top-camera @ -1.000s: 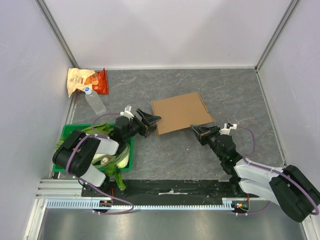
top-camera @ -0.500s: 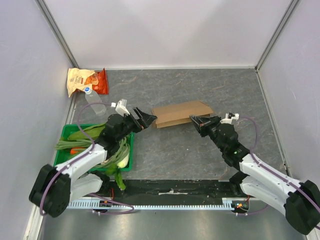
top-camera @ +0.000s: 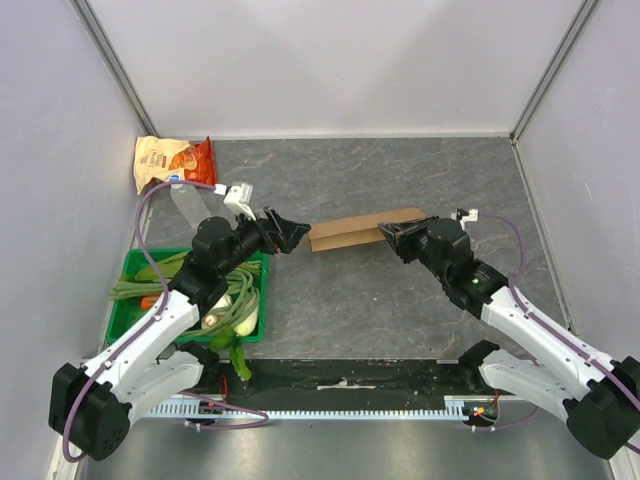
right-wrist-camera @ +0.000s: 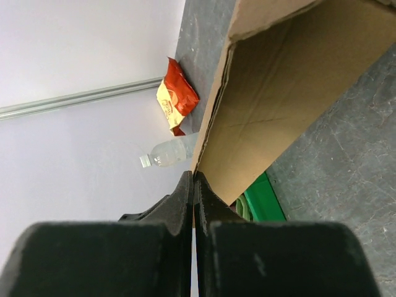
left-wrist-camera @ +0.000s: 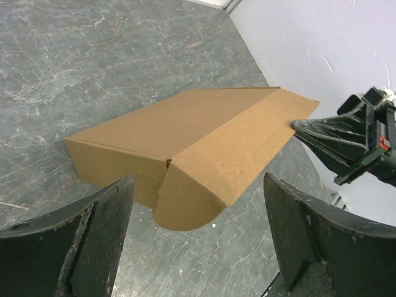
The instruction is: Fold the paper box
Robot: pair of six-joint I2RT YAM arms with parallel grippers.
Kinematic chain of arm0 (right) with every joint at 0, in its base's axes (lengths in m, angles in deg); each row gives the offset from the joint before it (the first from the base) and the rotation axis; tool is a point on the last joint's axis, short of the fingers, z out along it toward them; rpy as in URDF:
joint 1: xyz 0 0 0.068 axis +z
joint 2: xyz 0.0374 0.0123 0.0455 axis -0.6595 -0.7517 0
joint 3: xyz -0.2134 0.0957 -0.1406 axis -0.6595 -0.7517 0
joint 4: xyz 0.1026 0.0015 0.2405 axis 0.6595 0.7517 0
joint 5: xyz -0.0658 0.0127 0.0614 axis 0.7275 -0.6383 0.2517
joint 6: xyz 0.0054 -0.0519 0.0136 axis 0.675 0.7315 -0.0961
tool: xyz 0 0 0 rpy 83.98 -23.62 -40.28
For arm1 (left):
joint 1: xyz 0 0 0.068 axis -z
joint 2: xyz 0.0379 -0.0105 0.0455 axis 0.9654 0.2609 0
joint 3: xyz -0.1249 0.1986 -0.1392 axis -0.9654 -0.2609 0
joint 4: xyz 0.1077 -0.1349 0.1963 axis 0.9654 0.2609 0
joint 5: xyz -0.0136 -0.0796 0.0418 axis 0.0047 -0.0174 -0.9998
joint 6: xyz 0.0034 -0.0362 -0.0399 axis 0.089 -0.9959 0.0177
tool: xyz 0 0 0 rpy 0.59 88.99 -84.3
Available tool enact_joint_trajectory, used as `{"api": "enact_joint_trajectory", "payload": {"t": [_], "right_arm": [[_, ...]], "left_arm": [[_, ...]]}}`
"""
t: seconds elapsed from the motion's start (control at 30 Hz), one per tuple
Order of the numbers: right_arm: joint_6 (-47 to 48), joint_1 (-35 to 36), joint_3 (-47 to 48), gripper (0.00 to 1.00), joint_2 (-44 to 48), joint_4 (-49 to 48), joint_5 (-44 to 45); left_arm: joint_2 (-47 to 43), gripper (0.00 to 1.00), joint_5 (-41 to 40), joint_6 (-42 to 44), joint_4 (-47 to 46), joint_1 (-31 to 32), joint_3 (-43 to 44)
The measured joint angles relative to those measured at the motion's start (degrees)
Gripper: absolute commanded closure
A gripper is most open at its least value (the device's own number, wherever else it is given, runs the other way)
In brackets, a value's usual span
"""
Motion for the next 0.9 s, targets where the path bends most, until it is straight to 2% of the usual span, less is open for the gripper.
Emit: {"api": "enact_joint_trajectory", "payload": {"t": [0.43, 0.67, 0.9], "right_arm": [[-1.25, -4.59, 10.32, 1.0, -9.86, 4.59, -3.02], [-1.25, -9.07, 16.17, 1.0, -15.74, 7.32, -6.16], [-1.22, -11.5, 21.51, 0.99, -21.7, 8.85, -9.31]], "left_arm": [[1.4, 0.12, 3.69, 9.81, 6.36, 0.59, 4.66], [3.34, 0.11, 3.69, 11.69, 8.09, 0.59, 7.91], [9.16, 0.11, 3.67, 12.76, 10.67, 0.59, 12.66]]}}
